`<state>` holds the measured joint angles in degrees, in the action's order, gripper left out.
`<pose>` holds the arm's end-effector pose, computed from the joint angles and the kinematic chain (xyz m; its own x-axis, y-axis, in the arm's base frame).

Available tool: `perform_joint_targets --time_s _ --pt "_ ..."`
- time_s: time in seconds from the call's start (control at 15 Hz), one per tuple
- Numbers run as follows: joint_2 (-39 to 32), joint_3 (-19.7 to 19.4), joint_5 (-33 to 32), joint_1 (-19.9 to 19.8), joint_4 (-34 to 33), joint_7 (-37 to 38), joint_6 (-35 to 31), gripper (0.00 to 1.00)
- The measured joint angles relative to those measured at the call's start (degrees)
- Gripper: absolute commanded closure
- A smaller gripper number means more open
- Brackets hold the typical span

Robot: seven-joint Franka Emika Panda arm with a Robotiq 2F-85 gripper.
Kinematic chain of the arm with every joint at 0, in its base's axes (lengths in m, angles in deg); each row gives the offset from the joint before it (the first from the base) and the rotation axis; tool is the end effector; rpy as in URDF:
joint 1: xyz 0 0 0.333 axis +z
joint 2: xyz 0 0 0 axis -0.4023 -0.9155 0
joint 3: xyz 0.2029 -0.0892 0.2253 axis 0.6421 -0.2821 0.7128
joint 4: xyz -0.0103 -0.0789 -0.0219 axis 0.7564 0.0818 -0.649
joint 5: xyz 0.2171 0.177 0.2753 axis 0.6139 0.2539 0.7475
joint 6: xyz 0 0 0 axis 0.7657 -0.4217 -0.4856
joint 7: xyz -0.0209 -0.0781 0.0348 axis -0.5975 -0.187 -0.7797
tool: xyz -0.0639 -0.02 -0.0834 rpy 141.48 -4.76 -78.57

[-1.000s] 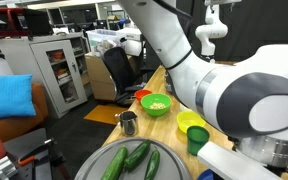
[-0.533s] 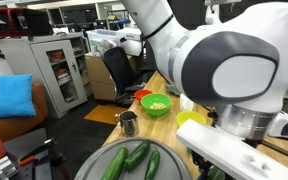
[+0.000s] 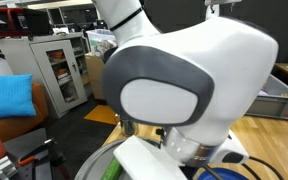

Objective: Move the cucumber from the blue plate to the grey tray

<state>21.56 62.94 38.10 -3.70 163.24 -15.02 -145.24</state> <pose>0.4181 -0.2665 0.1541 0.9764 0.1551 -0.1505 0.1252 -0.9736 -0.1911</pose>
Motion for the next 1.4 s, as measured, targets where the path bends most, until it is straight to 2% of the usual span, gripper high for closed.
perform_joint_targets --time_s 0.2,0.53,1.0,1.2,1.4 --pt "2.26 -0.07 4.29 -0.84 5.03 -6.57 -0.02 0.79" --pt "2.84 -0.21 6.06 -0.89 8.98 -14.56 0.27 0.79" --pt "2.24 -0.77 8.14 -0.71 6.79 -15.03 5.20 0.79" --pt "0.52 -1.15 10.10 -0.71 3.55 -14.20 10.74 0.79" --pt "-2.27 -1.62 12.50 -0.70 -0.81 -10.17 15.63 0.79"
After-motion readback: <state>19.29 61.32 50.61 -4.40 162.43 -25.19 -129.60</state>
